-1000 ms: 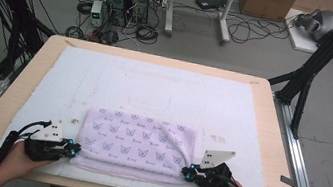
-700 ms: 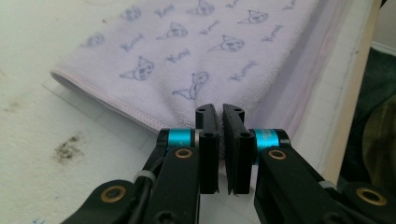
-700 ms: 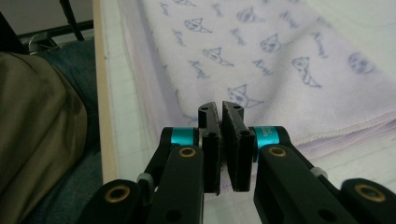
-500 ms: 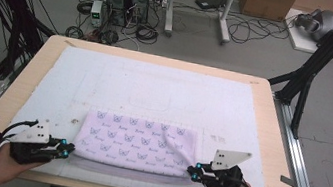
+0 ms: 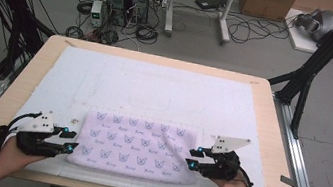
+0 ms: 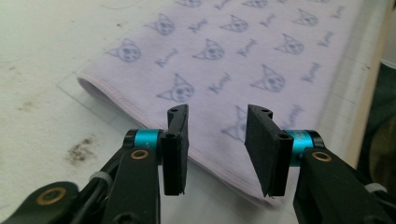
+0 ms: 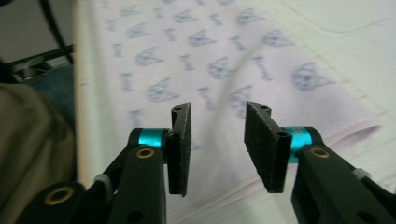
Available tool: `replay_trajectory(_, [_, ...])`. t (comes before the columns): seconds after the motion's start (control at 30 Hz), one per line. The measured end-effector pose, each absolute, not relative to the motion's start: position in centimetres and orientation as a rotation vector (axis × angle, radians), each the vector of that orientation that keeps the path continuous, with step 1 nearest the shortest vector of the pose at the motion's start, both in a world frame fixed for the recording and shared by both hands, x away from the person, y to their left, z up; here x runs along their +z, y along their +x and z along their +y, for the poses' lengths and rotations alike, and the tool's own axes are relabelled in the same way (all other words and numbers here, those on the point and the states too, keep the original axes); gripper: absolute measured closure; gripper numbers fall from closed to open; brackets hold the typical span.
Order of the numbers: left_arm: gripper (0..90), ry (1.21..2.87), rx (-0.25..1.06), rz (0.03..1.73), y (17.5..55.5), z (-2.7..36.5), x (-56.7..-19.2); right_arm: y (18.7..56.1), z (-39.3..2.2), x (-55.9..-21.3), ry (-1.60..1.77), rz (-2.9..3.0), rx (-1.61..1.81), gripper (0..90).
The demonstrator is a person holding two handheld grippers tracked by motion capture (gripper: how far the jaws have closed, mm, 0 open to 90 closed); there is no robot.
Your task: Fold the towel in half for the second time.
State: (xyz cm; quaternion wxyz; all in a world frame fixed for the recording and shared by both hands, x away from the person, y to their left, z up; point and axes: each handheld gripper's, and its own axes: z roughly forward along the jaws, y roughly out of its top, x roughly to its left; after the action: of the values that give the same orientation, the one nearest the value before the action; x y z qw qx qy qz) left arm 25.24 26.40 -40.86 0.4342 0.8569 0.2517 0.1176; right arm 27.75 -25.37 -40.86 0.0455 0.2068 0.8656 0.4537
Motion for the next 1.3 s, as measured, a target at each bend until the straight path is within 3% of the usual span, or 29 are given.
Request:
replay_trajectory(0.63, [45.9, 2.096, 0.358, 0.842, 33.9, 24.7, -42.1, 35.7, -24.6, -42.1, 0.794, 2.592, 1.244, 48.3])
replay_trajectory(0.87, [39.5, 2.116, 0.273, 0.934, 35.4, 24.9, -43.6, 36.8, -24.7, -43.7, 0.861, 2.662, 1.177, 48.2])
replay_trajectory(0.93, [42.4, 2.137, 0.233, 0.923, 35.5, 24.7, -44.0, 36.6, -24.5, -43.9, 0.845, 2.689, 1.171, 53.2])
replay_trajectory(1.13, [64.0, 2.159, 0.205, 0.884, 35.3, 24.4, -43.9, 36.1, -24.2, -43.8, 0.823, 2.721, 1.186, 74.0])
replay_trajectory(1.3, [79.4, 2.178, 0.285, 0.837, 34.7, 23.9, -43.4, 35.8, -23.9, -43.3, 0.753, 2.722, 1.159, 80.4])
